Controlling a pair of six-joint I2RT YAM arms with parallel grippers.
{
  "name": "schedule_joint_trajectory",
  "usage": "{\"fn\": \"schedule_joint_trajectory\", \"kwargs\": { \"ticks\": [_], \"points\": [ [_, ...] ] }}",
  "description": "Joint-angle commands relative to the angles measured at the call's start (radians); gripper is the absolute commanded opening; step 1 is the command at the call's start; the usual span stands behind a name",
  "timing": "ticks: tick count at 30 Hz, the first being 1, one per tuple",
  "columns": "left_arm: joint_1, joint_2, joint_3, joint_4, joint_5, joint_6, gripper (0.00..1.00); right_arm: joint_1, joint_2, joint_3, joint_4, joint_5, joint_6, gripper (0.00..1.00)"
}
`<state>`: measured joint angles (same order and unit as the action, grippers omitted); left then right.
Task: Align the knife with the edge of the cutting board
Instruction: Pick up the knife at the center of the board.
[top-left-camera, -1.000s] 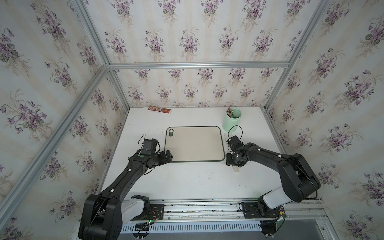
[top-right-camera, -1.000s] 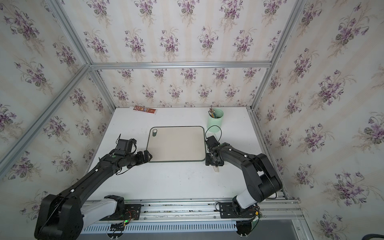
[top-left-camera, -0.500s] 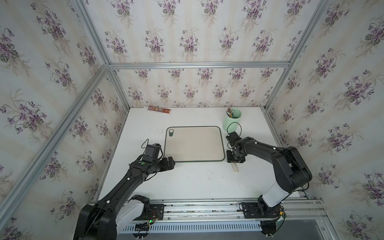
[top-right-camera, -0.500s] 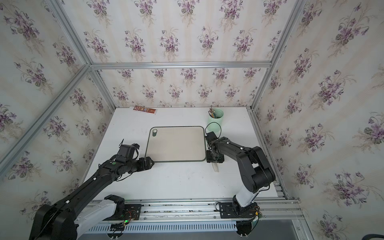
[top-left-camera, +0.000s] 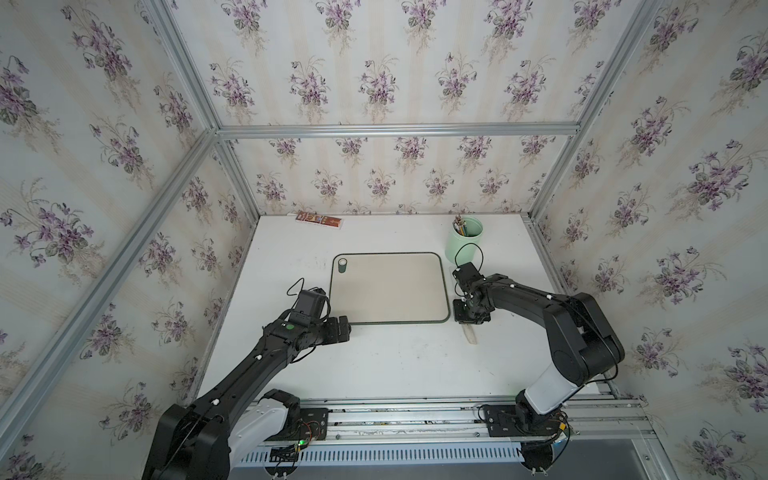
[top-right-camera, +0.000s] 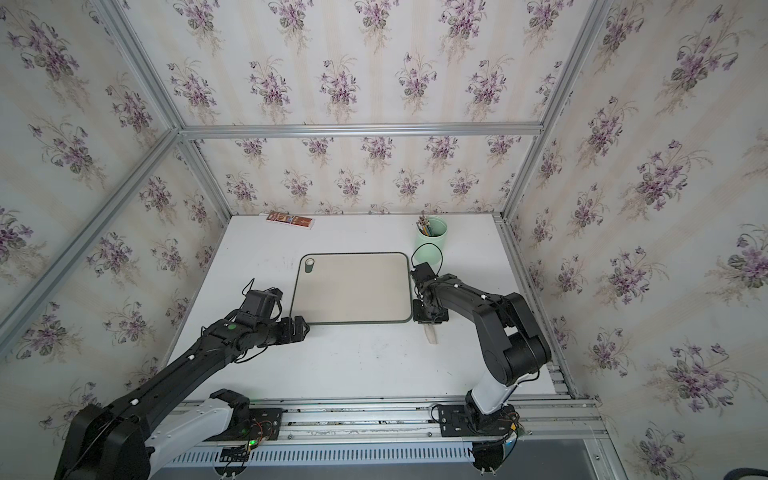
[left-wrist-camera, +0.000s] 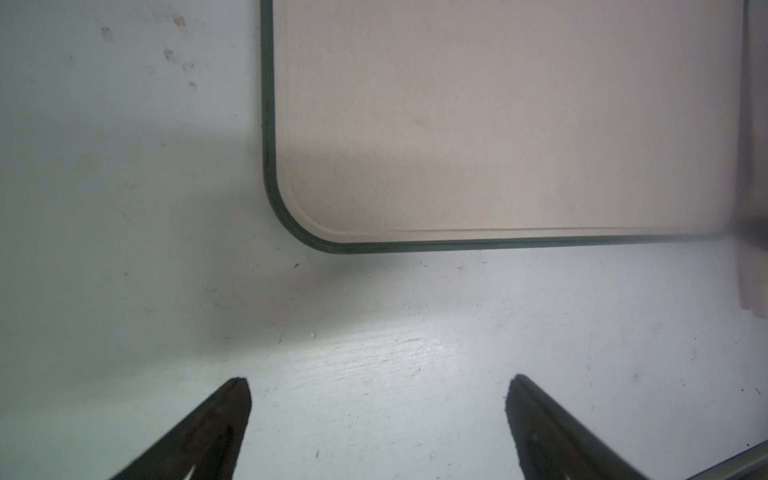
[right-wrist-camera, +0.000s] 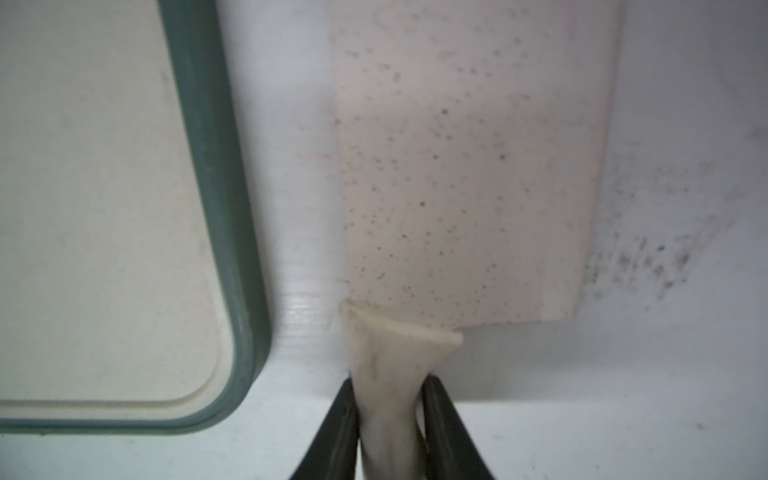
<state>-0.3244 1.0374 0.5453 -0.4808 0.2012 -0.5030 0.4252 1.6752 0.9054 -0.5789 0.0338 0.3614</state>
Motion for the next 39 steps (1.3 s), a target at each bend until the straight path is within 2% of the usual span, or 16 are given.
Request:
{"fn": "schedule_joint_trajectory", "kwargs": {
  "ticks": [1, 10, 19, 28, 35, 36, 39],
  "points": [
    [-0.016, -0.006, 0.004, 0.004, -0.025, 0.021, 0.99, -0.002, 0.010, -0.029, 0.031, -0.063, 0.005, 0.22],
    [-0.032, -0.110, -0.036, 0.004, -0.059, 0.004, 0.99, -0.002, -0.063, -0.088, 0.072, -0.089, 0.037, 0.15],
    [-0.037, -0.110, -0.032, -0.007, -0.075, 0.001, 0.99, -0.012, -0.176, -0.136, 0.101, -0.115, 0.061, 0.09],
    [-0.040, -0.122, -0.036, -0.010, -0.088, 0.000, 0.99, -0.004, -0.292, -0.165, 0.127, -0.233, 0.110, 0.05],
    [-0.042, -0.131, -0.036, -0.017, -0.112, -0.004, 0.99, 0.105, -0.323, -0.129, 0.104, -0.158, 0.184, 0.04],
    [-0.042, -0.131, -0.035, -0.017, -0.114, -0.003, 0.99, 0.159, -0.317, -0.122, 0.103, -0.137, 0.197, 0.04],
    [-0.042, -0.132, -0.032, -0.022, -0.122, -0.003, 0.99, 0.222, -0.279, -0.097, 0.089, -0.101, 0.231, 0.04]
  ]
}}
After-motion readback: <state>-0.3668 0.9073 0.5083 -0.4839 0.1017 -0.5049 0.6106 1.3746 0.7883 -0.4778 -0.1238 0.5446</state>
